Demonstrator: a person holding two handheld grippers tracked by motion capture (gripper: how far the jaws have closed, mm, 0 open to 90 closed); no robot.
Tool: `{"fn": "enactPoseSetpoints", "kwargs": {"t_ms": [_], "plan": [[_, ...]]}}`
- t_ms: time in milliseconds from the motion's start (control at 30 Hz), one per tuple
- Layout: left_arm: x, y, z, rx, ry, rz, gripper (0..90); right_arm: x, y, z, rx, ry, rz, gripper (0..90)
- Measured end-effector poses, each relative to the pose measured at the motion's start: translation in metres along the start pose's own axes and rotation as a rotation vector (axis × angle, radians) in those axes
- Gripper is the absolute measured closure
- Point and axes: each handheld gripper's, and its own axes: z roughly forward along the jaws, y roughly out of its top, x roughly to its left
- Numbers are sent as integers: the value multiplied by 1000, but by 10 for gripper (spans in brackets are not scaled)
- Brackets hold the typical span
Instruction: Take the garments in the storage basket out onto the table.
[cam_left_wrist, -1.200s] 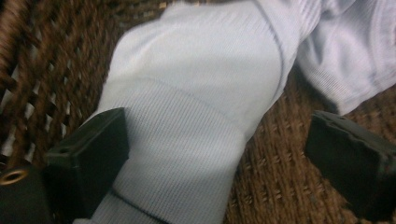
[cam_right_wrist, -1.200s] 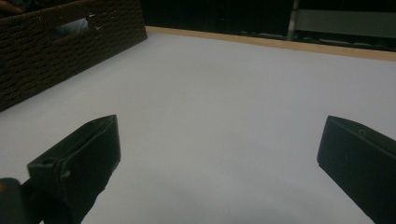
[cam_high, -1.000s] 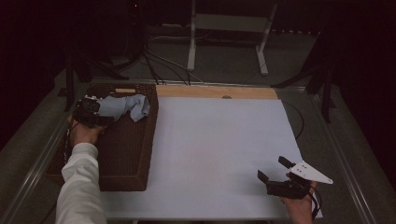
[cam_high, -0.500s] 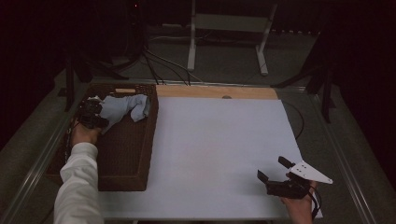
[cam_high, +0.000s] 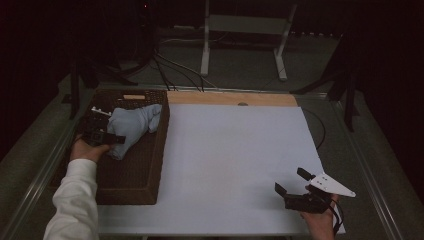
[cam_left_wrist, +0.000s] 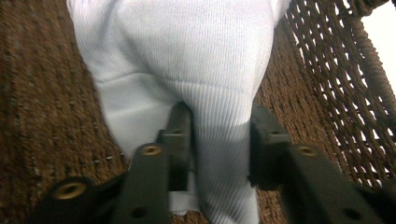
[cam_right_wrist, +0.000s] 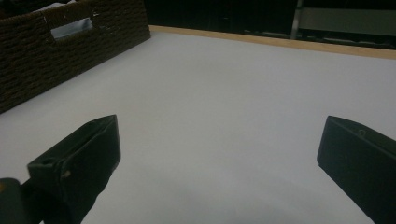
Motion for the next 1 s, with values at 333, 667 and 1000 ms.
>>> {"fn": "enactPoseSetpoints", "kwargs": {"t_ms": [333, 667, 1000], "plan": [[0, 13, -8, -220, 106, 47, 53, 1, 0, 1, 2, 2, -4, 0], [11, 33, 12, -292, 164, 48, 4, 0, 0, 1, 3, 2, 0, 0], [17, 37, 46, -183, 214, -15, 29, -2, 0, -1, -2, -2, 8, 0]]}}
